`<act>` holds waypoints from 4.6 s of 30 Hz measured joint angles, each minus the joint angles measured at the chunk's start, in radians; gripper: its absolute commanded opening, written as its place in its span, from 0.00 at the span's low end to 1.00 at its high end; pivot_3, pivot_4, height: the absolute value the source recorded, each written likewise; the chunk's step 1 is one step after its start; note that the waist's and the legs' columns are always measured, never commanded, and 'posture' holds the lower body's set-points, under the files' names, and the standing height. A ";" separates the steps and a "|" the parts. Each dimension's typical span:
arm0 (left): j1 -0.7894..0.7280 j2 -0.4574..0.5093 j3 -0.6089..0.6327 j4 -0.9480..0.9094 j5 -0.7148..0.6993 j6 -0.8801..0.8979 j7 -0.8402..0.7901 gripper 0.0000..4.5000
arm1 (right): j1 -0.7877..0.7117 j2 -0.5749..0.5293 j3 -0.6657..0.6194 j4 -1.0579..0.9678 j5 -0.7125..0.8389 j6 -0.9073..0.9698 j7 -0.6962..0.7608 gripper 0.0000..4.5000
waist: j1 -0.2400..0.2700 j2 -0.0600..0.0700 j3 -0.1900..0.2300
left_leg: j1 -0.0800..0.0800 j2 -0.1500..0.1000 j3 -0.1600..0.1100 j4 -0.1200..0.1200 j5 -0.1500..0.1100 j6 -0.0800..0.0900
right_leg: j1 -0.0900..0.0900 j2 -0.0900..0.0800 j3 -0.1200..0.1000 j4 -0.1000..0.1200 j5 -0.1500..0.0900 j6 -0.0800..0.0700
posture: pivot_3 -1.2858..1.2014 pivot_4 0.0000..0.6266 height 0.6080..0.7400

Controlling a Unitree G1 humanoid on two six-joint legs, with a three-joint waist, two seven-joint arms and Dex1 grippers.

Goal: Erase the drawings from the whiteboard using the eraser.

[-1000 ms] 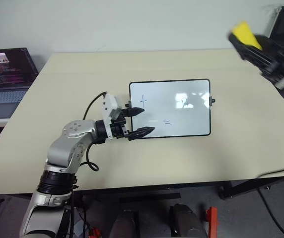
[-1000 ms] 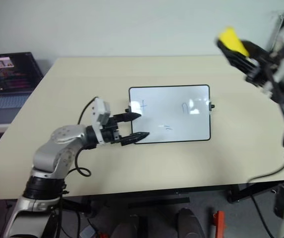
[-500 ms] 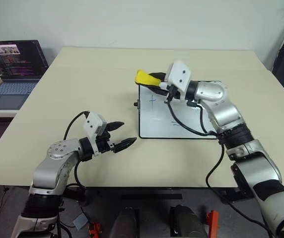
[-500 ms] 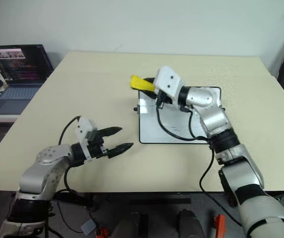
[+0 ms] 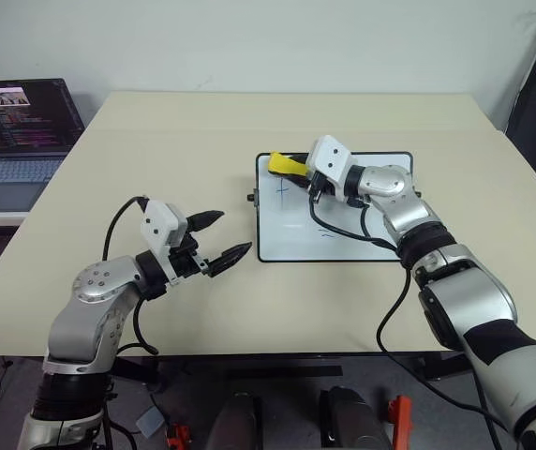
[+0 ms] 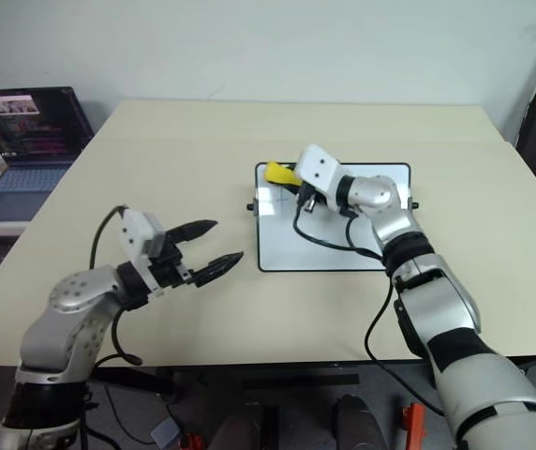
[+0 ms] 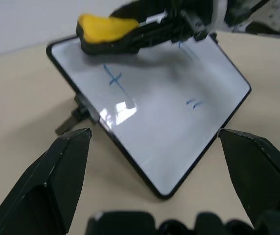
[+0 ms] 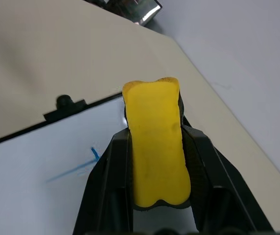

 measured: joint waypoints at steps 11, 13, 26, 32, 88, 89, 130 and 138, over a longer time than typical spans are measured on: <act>0.138 0.161 0.201 -0.070 -0.140 0.084 -0.071 1.00 | -0.026 0.012 -0.013 0.093 -0.048 -0.023 -0.012 0.23 | -0.015 0.001 0.001 | 0.002 0.004 0.000 -0.001 0.000 0.000 | 0.000 0.005 0.001 0.001 -0.002 -0.003 | 0.52 0.24 1.00; 0.161 0.191 0.241 -0.070 -0.145 0.084 -0.090 1.00 | -0.027 0.015 -0.020 0.101 -0.053 -0.024 -0.016 0.23 | -0.016 0.001 0.001 | 0.002 0.005 0.000 -0.001 0.000 0.000 | 0.000 0.006 0.001 0.001 -0.002 -0.004 | 0.52 0.24 1.00; 0.217 0.210 0.261 -0.066 -0.146 0.087 -0.116 1.00 | -0.027 0.076 -0.022 0.115 -0.100 -0.031 -0.019 0.23 | -0.016 0.001 0.001 | 0.003 0.007 0.000 -0.001 0.000 0.000 | 0.000 0.009 0.002 0.002 -0.002 -0.006 | 0.52 0.24 1.00; 0.211 0.208 0.259 -0.076 -0.145 0.090 -0.097 1.00 | 0.031 0.090 0.004 0.108 -0.108 -0.072 0.119 0.23 | -0.016 0.001 0.001 | 0.003 0.007 0.000 -0.001 0.000 0.000 | 0.001 0.009 0.001 0.002 -0.002 -0.006 | 0.52 0.24 1.00; 0.118 0.205 0.211 -0.038 -0.143 0.086 -0.089 1.00 | 0.105 -0.036 -0.194 -0.299 0.189 0.249 0.405 0.23 | -0.016 0.002 0.002 | 0.007 0.009 -0.003 -0.003 -0.002 -0.002 | -0.001 0.011 -0.001 0.014 -0.008 -0.013 | 0.52 0.24 1.00; 0.120 0.205 0.213 -0.040 -0.145 0.086 -0.091 1.00 | 0.157 -0.088 -0.197 -0.436 0.227 0.328 0.442 0.23 | -0.006 0.003 0.003 | 0.005 0.009 -0.004 -0.003 -0.002 -0.003 | -0.002 0.011 -0.002 0.013 -0.008 -0.012 | 0.52 0.24 1.00; -0.013 0.212 0.111 0.069 -0.104 0.081 -0.170 1.00 | 0.709 -0.717 -0.402 -1.031 0.312 0.745 0.351 0.23 | 0.003 0.002 0.003 | 0.004 0.009 0.001 0.001 -0.004 -0.005 | -0.002 0.011 0.001 0.011 -0.013 -0.006 | 0.52 0.24 1.00; -0.021 0.212 0.111 0.071 -0.103 0.081 -0.171 1.00 | 0.658 -0.670 -0.390 -1.021 0.331 0.731 0.343 0.23 | 0.003 0.002 0.003 | 0.004 0.009 0.000 0.001 -0.004 -0.005 | -0.002 0.011 0.001 0.011 -0.013 -0.006 | 0.52 0.24 1.00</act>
